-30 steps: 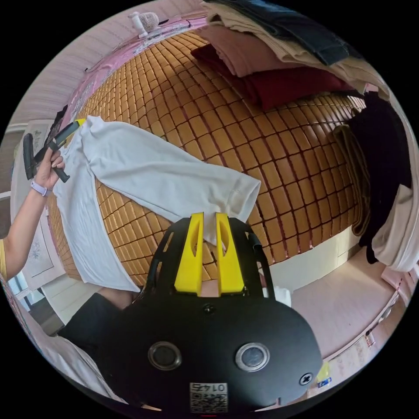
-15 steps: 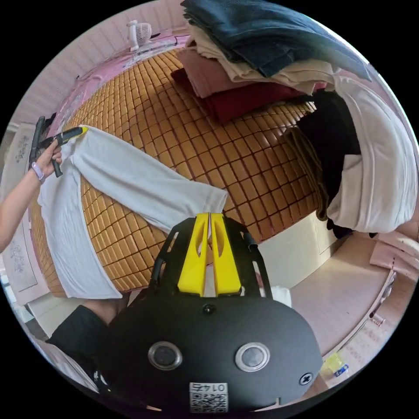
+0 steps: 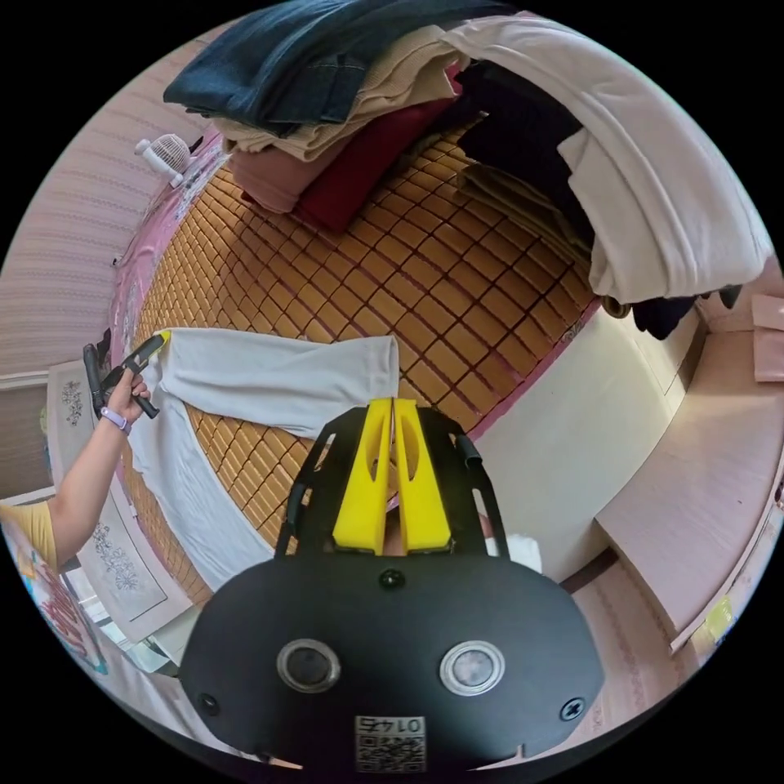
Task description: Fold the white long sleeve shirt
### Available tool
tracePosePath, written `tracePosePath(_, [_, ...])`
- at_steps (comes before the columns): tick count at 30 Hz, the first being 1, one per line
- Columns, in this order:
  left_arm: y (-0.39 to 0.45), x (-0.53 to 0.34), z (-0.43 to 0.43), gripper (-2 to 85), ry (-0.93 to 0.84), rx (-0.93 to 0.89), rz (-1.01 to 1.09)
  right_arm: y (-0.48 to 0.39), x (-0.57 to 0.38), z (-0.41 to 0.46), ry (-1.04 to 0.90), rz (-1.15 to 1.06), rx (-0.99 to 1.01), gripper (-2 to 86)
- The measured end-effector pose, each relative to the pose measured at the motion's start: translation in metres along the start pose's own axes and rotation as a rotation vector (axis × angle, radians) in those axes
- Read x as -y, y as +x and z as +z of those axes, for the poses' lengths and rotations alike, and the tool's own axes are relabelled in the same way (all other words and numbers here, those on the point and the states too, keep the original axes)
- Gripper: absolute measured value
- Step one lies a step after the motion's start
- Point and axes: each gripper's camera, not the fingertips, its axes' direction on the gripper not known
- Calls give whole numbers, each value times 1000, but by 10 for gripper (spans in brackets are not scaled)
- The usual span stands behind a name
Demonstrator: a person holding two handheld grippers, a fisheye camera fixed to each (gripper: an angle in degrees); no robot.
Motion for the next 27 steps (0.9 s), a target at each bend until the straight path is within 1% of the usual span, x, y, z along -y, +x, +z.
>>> tracePosePath(2, [3, -2, 2, 42, 3, 9, 5, -3, -5, 0, -13, -28, 16, 33])
tracePosePath(4, [6, -4, 3, 42, 3, 16, 9, -7, -6, 9, -51, -61, -11, 61])
tracePosePath(7, [9, -5, 5, 42, -3, 24, 13, -5, -8, 24, -131, -59, -29, 37])
tracePosePath(11, [9, -7, 8, 40, -3, 19, 6, -1, -18, 9, -97, -75, -13, 2])
tracePosePath(13, [9, -8, 9, 40, -6, 16, 1, 0, -34, -18, -1, -94, 11, -2])
tracePosePath(14, [9, -8, 10, 41, -8, 16, 0, -1, -39, -23, 7, -104, 13, -2])
tracePosePath(17, [11, -10, 12, 41, -7, 20, -1, -2, -59, -15, -106, -135, 43, 1])
tracePosePath(18, [12, -10, 12, 41, -7, 21, -1, 1, -64, -7, -157, -120, 29, 6])
tracePosePath(19, [12, -11, 13, 41, -7, 23, -1, 4, -66, -5, -167, -109, 5, 13])
tracePosePath(24, [15, -14, 15, 40, -1, 27, 8, 12, -50, -19, -36, -64, 43, 57])
tracePosePath(27, [16, -17, 17, 37, 7, 27, 0, 15, -33, -15, 14, -25, 81, 58])
